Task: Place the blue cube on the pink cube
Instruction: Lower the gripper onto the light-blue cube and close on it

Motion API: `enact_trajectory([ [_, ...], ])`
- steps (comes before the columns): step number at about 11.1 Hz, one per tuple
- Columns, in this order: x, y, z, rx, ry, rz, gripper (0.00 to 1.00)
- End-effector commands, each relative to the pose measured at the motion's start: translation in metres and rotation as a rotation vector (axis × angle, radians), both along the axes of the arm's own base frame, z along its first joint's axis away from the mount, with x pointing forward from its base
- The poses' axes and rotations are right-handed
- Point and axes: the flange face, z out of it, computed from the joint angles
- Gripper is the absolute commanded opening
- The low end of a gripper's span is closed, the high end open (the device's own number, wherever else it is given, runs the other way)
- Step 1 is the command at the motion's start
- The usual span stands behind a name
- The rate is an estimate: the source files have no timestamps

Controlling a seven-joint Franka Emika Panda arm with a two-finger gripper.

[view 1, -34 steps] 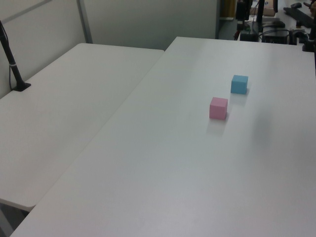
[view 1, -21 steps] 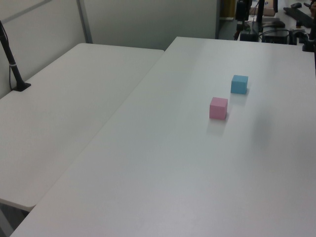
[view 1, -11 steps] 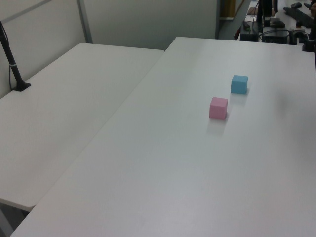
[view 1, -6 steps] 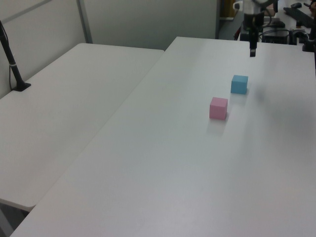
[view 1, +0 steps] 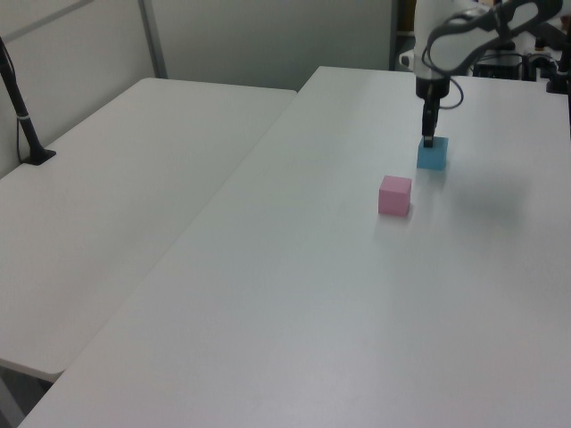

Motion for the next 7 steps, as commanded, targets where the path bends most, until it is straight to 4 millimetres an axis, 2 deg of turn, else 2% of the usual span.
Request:
enact_trajectory([
  [1,-0.011,0.010,-0.024,0.011,-0.015,-0.016,1.00],
  [2,-0.011,0.009,-0.026,0.011,-0.011,-0.017,0.94],
  [4,-0.012,0.008,-0.019,0.014,-0.010,-0.020,0.53],
  [5,-0.013,0.010,-0.011,0.019,0.000,-0.019,0.49],
  [7,-0.013,0.031,0.014,0.035,0.017,0.013,0.46],
])
